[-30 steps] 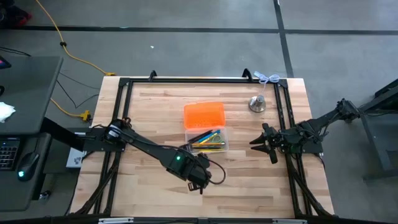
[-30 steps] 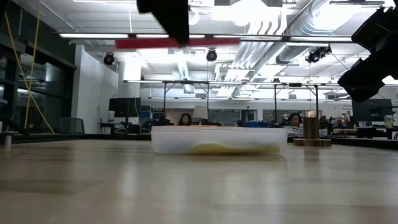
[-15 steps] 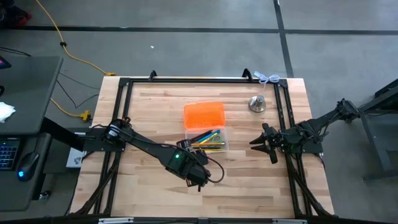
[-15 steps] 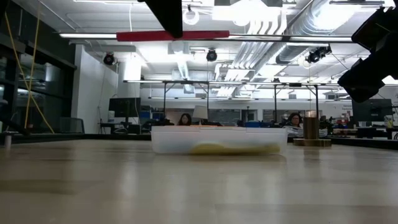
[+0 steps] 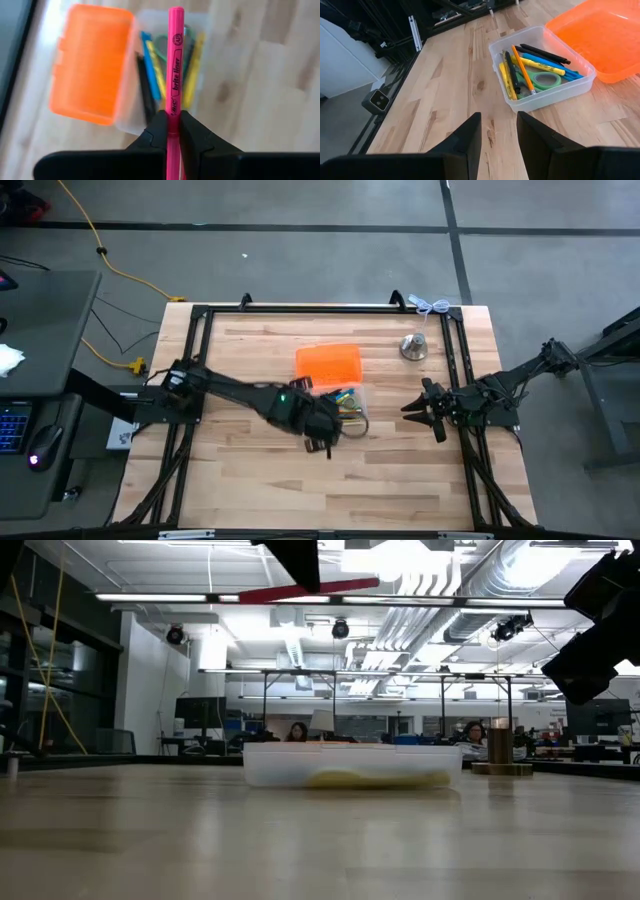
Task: Pick & place school supplies into a supply box
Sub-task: Put the pink pen into the orange supply box
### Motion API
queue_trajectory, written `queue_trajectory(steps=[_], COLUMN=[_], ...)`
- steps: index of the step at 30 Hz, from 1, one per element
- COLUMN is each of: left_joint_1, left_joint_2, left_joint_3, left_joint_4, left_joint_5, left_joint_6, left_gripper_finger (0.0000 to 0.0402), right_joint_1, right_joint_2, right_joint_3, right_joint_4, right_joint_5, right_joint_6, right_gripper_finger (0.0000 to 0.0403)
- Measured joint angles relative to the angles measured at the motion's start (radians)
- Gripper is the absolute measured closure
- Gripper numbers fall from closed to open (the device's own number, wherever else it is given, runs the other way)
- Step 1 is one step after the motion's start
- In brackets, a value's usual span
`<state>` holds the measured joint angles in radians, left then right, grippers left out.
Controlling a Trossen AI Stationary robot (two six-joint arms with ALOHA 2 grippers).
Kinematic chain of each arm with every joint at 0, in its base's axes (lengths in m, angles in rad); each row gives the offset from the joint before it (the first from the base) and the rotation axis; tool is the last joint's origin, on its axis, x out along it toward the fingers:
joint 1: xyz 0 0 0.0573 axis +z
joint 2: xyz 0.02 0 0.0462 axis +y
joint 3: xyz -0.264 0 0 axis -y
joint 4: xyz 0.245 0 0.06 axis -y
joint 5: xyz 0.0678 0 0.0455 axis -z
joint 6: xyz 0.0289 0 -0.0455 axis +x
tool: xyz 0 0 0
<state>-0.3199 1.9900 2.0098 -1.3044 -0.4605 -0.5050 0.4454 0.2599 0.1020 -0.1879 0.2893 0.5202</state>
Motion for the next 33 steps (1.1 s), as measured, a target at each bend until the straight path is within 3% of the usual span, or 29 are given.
queue_trajectory(steps=[9, 16, 27, 33], left_joint_1=[0.146, 0.24, 0.311, 0.328], left_joint_2=[-0.044, -0.051, -0.133, -0.209], left_joint_3=[0.0, -0.03, -0.235, -0.415], left_joint_4=[0.005, 0.042, 0.301, 0.504], left_joint_5=[0.006, 0.089, 0.255, 0.347], left_joint_6=[0.151, 0.235, 0.292, 0.273], left_gripper_finger=[0.0346, 0.0346, 0.0346, 0.0346], right_joint_1=[0.0, 0.0, 0.0, 0.0], right_joint_2=[-0.006, -0.006, -0.01, -0.02], right_joint_3=[0.0, 0.0, 0.0, 0.0], right_joint_4=[0.006, 0.005, 0.009, 0.015], right_joint_5=[0.0, 0.0, -0.003, 0.007], right_joint_6=[0.004, 0.004, 0.031, 0.034], right_gripper_finger=[0.03, 0.03, 0.03, 0.03])
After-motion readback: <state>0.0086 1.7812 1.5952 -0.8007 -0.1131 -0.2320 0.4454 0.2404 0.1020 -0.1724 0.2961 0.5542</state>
